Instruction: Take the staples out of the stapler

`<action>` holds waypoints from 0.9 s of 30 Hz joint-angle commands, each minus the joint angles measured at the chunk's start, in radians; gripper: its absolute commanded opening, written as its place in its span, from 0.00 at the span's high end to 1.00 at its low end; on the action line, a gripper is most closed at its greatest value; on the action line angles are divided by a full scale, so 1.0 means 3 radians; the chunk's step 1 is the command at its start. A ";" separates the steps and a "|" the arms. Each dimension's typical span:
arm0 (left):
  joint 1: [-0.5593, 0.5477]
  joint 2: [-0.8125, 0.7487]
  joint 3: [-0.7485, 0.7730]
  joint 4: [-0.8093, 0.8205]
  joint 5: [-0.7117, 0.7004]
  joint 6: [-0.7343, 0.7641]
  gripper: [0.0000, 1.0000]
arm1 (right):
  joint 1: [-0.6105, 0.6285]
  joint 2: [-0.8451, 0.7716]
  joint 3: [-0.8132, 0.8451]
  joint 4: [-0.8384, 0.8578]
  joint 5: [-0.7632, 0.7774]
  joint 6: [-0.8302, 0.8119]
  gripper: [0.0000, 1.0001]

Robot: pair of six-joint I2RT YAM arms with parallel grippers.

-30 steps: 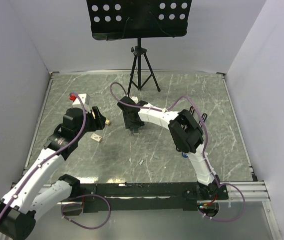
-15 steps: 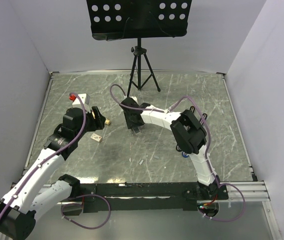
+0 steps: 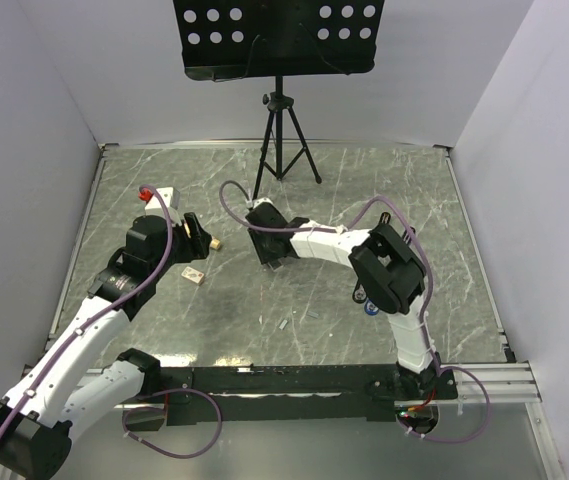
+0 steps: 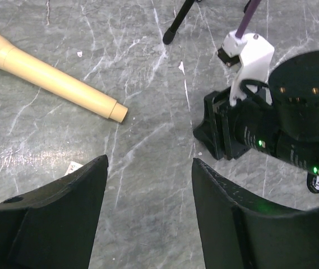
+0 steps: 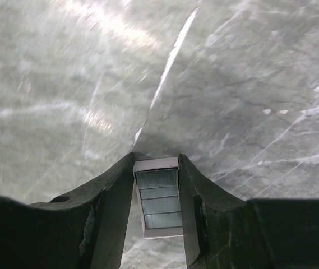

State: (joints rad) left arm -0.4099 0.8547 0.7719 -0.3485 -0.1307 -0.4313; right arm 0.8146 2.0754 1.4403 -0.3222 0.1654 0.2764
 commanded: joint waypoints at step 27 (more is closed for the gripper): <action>-0.0004 -0.0578 -0.0062 0.0108 -0.0638 -0.0040 0.31 | 0.0460 -0.1007 -0.0419 -0.0725 -0.0143 0.0453 0.35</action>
State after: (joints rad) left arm -0.4095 0.7223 0.7692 -0.3592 -0.2840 -0.4362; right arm 0.9562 1.8763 1.2594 -0.3592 0.0372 0.2695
